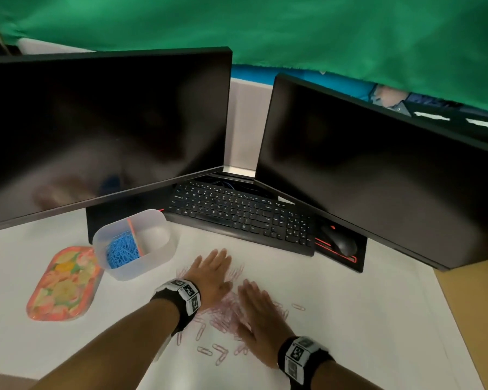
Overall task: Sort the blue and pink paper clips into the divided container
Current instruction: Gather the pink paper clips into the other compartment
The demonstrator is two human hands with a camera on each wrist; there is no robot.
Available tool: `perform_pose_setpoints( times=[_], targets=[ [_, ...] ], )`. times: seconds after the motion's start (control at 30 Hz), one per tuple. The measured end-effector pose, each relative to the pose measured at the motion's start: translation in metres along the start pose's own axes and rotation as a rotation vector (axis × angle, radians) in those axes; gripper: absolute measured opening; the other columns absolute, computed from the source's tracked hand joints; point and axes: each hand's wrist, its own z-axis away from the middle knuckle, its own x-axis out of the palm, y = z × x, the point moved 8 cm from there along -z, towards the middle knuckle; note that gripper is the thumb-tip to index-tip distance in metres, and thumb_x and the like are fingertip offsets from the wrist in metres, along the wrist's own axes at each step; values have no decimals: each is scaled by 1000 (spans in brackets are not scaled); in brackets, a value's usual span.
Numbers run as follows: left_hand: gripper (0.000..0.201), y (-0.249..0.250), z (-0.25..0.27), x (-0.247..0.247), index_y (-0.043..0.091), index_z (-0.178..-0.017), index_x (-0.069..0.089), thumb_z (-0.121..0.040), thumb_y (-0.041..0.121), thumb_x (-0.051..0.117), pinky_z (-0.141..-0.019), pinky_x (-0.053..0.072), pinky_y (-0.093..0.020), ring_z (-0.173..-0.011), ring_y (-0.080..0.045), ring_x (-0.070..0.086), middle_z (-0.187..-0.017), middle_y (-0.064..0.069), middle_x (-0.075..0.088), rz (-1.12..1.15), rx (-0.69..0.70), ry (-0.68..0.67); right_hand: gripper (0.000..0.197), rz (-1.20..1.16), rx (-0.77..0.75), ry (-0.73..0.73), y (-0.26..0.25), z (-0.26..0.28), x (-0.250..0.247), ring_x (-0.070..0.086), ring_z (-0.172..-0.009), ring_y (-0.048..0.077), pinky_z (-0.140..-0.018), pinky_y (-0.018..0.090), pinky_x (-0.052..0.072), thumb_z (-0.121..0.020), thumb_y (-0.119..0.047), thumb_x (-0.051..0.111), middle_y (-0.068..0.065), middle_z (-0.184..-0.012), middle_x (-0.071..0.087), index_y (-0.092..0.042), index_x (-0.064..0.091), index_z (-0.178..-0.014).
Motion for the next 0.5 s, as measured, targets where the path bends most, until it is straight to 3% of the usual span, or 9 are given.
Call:
perform_pose_setpoints(
  times=[0.13, 0.2, 0.27, 0.37, 0.5],
  targets=[
    [67, 40, 11, 14, 22, -152, -6, -98, 47, 24, -120, -1, -46, -146, -20, -16, -159, 0, -19, -97, 183, -33, 84, -129, 350, 217, 70, 36, -10, -26, -143, 15, -118, 36, -12, -85, -69, 3, 2, -156, -25, -17, -19, -148],
    [65, 55, 21, 23, 21, -152, -3, -99, 46, 24, -120, -2, -44, -146, -19, -16, -159, -1, -16, -127, 269, -56, 100, -128, 471, 221, 96, 54, -5, -22, -144, 18, -118, 38, -9, -74, -79, -8, 5, -157, -21, -13, -15, -149],
    [64, 59, 30, 28, 22, -152, -2, -99, 46, 24, -120, -4, -42, -146, -17, -17, -159, 1, -16, -113, 295, -82, 110, -73, 483, 175, 103, 60, 4, -20, -144, 19, -118, 39, -9, -66, -81, -20, 5, -157, -20, -11, -12, -150],
    [67, 32, 38, 16, 23, -152, -3, -98, 48, 28, -119, -5, -42, -146, -17, -16, -159, 2, -15, 12, 164, 10, 102, -92, 409, 171, 84, 49, 12, -22, -144, 20, -118, 37, -13, -72, -76, -15, 2, -152, -26, -9, -13, -149],
    [72, -32, 42, 6, 16, -152, -4, -97, 50, 26, -118, -3, -45, -147, -26, -15, -159, -9, -16, 141, -134, 111, 84, -30, 298, 124, 37, 22, 21, -11, -145, 22, -113, 32, -14, -90, -65, 1, 9, -156, -4, -6, 0, -149]
  ],
)
